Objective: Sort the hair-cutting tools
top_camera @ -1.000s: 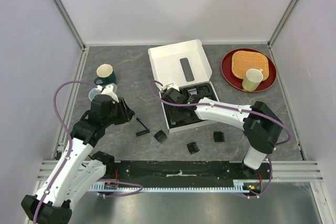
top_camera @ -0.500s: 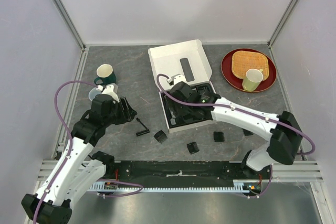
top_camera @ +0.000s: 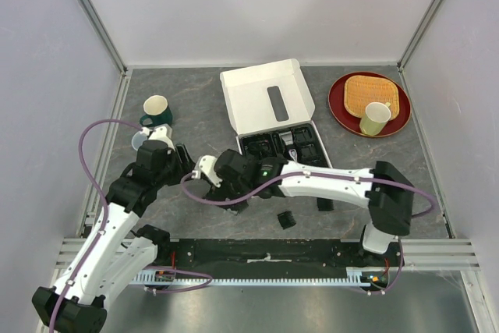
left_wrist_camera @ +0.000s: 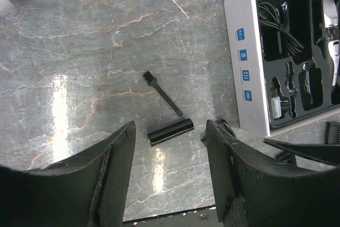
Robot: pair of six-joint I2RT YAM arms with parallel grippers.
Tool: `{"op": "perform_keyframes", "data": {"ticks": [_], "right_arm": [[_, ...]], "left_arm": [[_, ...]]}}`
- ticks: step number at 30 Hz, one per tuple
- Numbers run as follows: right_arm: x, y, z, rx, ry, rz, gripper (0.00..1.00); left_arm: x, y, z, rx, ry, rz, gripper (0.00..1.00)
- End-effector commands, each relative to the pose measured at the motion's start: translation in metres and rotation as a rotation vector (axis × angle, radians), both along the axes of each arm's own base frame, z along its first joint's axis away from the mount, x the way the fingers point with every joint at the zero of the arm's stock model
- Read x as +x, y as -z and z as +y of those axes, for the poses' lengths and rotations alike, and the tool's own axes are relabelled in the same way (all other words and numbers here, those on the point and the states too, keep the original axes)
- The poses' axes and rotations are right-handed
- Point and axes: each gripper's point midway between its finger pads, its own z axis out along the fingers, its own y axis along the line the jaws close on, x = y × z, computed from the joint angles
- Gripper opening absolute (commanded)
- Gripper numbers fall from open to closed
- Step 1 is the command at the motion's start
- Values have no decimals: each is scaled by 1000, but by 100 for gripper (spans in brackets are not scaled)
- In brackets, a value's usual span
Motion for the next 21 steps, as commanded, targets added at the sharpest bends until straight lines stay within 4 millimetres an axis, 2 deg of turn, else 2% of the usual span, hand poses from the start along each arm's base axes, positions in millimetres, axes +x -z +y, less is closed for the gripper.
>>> {"op": "perform_keyframes", "data": {"ticks": [1,3,6,7,8,9,14,15,17,21], "right_arm": [[0,-11,26,-23,-305,-106,87],[-2,-3,30,-50,-387,-111,88],[20,11,31,-138,-440,-237,88],[25,10,36,-144,-456,-259,88],[27,18,38,-162,-469,-253,87],[29,15,43,-152,-481,-260,87],[15,30,58,-125,-585,-198,85],[14,33,59,-126,-595,-191,85],[11,43,60,-136,-617,-168,85],[11,53,63,-160,-648,-154,84]], "left_arm": [[7,-14,11,41,-43,-37,62],[9,-13,13,57,-48,-34,62],[13,-7,20,95,-88,4,63],[17,-3,23,112,-105,34,63],[17,-1,24,119,-110,53,63],[18,3,27,120,-127,78,63],[27,19,23,56,-104,176,63],[30,20,29,42,-121,184,63],[34,16,26,1,-108,183,63],[48,9,34,-24,-146,188,63]]}}
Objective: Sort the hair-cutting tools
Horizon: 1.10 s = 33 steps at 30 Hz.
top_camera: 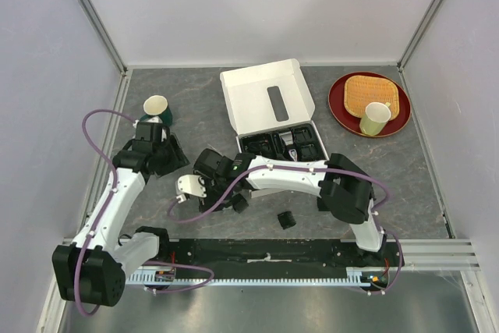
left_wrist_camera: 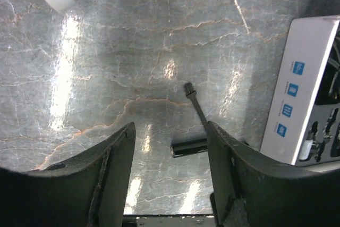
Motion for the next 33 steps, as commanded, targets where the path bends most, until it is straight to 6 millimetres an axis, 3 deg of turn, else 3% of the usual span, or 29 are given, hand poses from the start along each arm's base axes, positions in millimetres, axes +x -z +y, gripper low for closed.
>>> {"op": "perform_keyframes", "data": {"ticks": [1,11,12,17,26,33], "right_arm": [[-6,-1,14,1,-88,22,83],[2,31,26,-78,-122,34,82],[3,29,30,-72,-126,31,82],[4,39,32,-99,-116,61,79],[4,37,39,-94,-74,124,70],[2,48,39,-137,-31,162,64]], "left_arm": [[25,-28,-4,-63,23,-70,63],[46,-29,7,-111,-36,-77,63],[49,-30,18,-111,-75,-82,63],[52,-28,30,-128,-124,-82,63],[49,-21,22,-170,-86,-87,62],[48,-21,20,-173,-76,-90,62]]}}
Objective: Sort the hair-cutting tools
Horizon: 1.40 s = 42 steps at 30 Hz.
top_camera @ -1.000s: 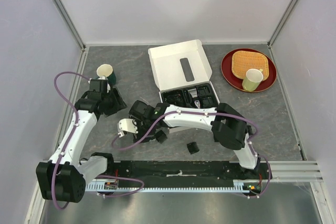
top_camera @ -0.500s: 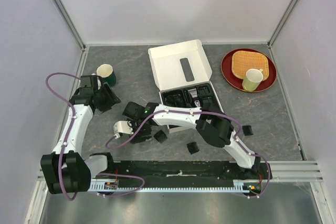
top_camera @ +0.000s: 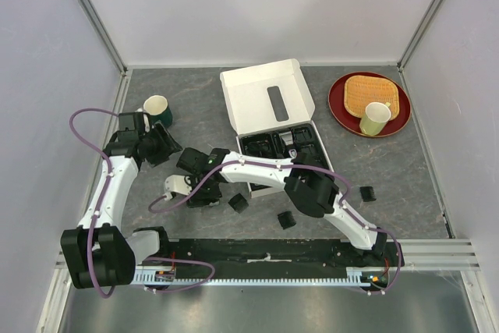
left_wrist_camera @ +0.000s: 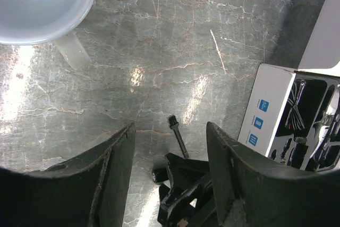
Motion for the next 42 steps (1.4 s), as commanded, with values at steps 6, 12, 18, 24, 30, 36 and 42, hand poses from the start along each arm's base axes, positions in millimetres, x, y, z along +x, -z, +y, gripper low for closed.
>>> {"op": "perform_keyframes", "data": {"ticks": [6,12,18,24,30,36,42], "right_arm": [[5,2,2,-31,80,12,60],[8,2,0,-42,105,-3,55],[7,5,-3,-56,129,3,42],[4,-4,0,-28,147,19,32],[3,-12,5,29,186,17,5],[4,-31,6,93,240,5,0],[-3,-61,1,169,290,30,0]], "left_arm": [[5,-12,-5,-18,33,-63,62],[3,-9,-5,-18,37,-55,62],[2,-10,-2,-12,28,-59,62],[2,-9,-1,-12,25,-56,61],[2,-8,-1,-12,22,-56,61],[1,-8,1,-6,18,-57,61],[1,-9,1,-6,16,-59,61]]}}
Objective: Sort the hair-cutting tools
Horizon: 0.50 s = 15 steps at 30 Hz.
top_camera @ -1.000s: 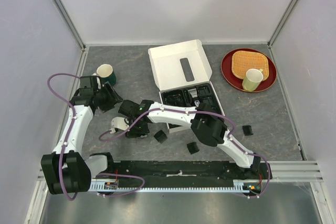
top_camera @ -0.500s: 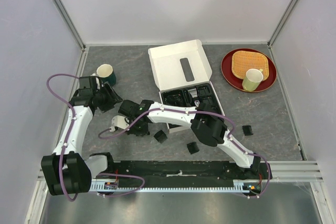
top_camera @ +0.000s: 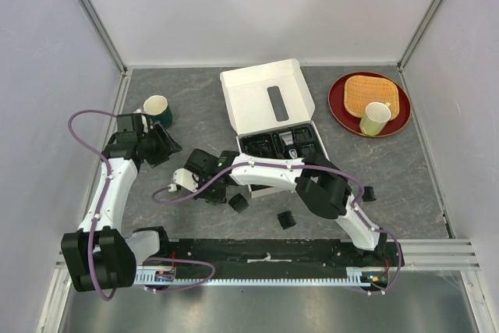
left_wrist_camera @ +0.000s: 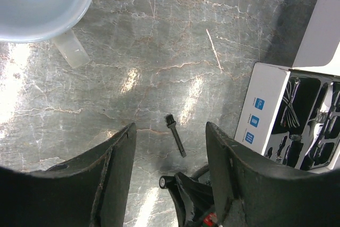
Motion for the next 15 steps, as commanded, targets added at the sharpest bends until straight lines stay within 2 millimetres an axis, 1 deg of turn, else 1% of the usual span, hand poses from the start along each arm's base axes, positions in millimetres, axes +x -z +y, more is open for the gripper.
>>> {"op": "perform_keyframes", "data": {"ticks": [1,2,3,4,5,6,7,8,9,10,11,12,13,14,15], "right_arm": [[0,-61,15,167,54,-22,0],[1,-73,17,196,62,-33,0],[3,-79,16,210,82,-37,0],[1,-81,14,216,90,-37,0],[4,-96,16,260,96,-46,0],[4,-103,17,289,106,-41,0],[1,-100,13,295,116,-26,0],[7,-117,18,366,128,-36,0],[6,-120,18,386,137,-21,0],[7,-117,14,389,175,2,0],[17,-128,13,428,208,-6,0],[22,-126,8,426,246,-8,0],[26,-130,6,441,292,0,0],[38,-140,2,472,337,-11,0],[45,-144,-3,484,374,-22,0]], "left_arm": [[2,-7,2,12,14,-46,61],[2,-8,2,13,14,-48,61],[2,-8,2,11,14,-49,61],[2,-8,2,11,14,-49,61],[2,-8,2,12,15,-50,61],[2,-8,2,14,15,-50,61],[2,-8,2,14,15,-52,61],[1,-8,2,15,11,-54,61],[0,-8,3,17,7,-54,61],[0,-9,3,18,7,-57,61],[0,-9,3,20,5,-60,61],[0,-9,3,20,5,-60,61],[0,-9,4,20,4,-60,61],[0,-9,2,18,8,-61,61],[0,-9,3,17,8,-59,61]]}}
